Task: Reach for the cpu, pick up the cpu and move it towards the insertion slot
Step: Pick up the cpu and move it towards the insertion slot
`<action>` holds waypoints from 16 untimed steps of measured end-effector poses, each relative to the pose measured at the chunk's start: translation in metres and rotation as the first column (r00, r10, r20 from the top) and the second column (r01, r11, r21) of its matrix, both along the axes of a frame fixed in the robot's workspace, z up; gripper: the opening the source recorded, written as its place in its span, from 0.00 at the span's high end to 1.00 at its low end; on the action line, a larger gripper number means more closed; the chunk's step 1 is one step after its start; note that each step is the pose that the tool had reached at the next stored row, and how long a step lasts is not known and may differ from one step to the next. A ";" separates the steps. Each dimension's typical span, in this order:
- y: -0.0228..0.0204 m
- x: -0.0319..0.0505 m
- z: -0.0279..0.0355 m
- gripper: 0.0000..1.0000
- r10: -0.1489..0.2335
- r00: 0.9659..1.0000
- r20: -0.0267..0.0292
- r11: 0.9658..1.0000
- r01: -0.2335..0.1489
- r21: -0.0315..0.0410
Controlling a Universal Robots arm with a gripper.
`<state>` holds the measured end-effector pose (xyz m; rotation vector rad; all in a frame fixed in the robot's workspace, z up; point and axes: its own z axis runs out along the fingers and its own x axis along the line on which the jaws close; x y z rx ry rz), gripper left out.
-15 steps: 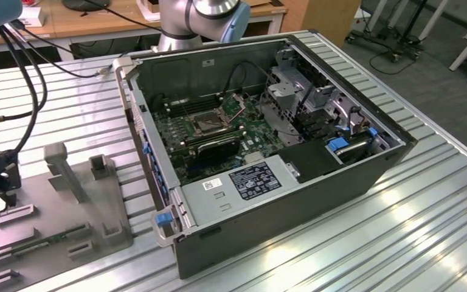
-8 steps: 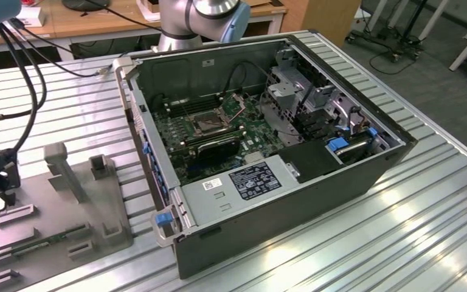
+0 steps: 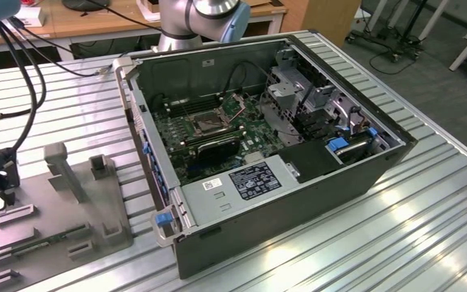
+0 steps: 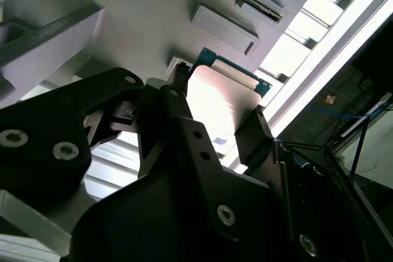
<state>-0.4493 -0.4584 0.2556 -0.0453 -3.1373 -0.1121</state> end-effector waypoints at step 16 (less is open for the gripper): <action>0.0000 0.0000 0.0062 0.45 0.000 1.000 0.000 1.000 0.000 0.000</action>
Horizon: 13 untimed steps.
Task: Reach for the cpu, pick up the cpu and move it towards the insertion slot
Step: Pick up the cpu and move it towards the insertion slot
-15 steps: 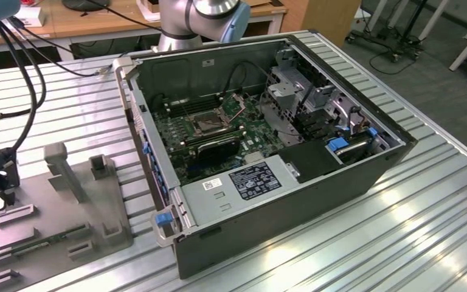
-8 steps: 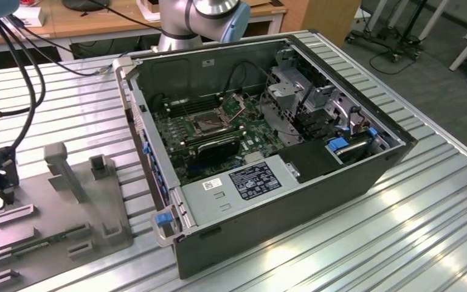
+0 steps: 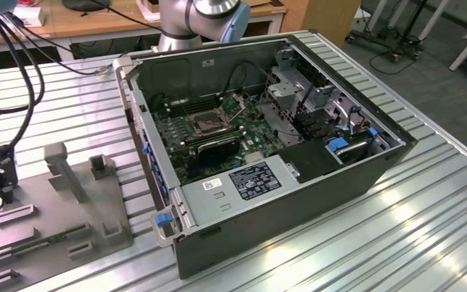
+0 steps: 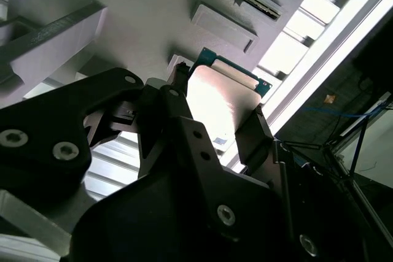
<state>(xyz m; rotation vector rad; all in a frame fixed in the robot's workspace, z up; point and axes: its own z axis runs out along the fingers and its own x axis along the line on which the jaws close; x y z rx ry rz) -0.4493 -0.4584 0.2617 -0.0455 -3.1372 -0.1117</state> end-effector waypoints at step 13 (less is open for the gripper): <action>0.0000 0.0000 0.0119 0.45 -0.001 1.000 0.000 1.000 0.001 0.000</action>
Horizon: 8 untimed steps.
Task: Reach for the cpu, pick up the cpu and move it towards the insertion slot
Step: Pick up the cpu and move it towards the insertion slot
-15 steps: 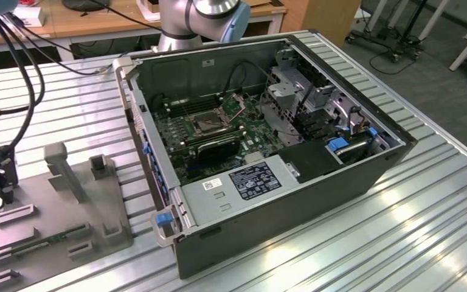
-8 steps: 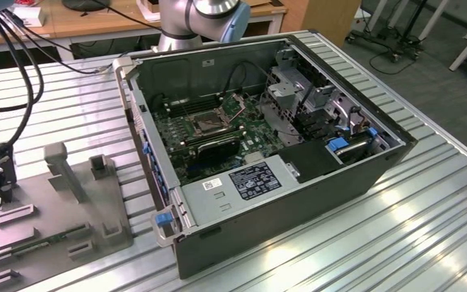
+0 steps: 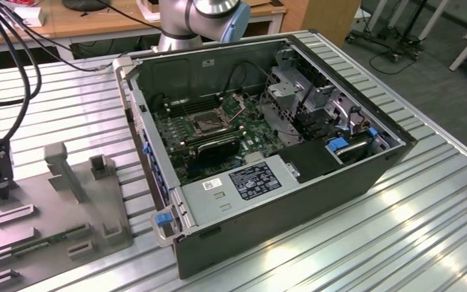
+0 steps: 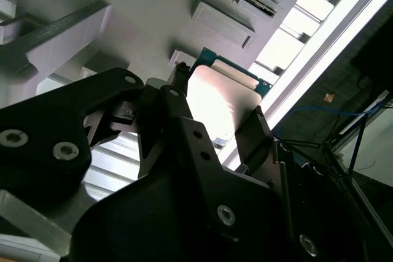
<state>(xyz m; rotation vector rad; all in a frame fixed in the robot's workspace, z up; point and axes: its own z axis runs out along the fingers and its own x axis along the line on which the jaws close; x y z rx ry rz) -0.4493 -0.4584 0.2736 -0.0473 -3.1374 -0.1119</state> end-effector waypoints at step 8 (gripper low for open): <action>0.0000 0.0000 0.0064 0.45 -0.001 1.000 0.000 1.000 0.001 0.000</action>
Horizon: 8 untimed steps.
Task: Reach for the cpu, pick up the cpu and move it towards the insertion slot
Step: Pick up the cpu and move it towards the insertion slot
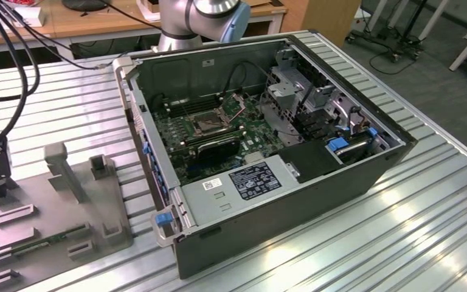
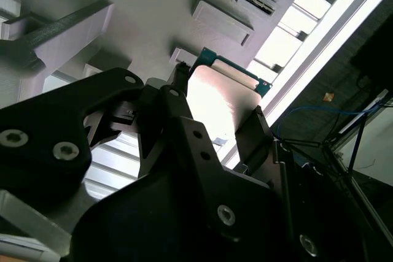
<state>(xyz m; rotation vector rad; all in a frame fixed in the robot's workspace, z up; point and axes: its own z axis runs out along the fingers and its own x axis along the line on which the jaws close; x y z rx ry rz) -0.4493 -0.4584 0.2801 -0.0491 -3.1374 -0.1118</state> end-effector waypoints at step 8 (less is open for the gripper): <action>0.0000 0.0000 0.0071 0.45 -0.002 1.000 0.000 1.000 0.002 0.000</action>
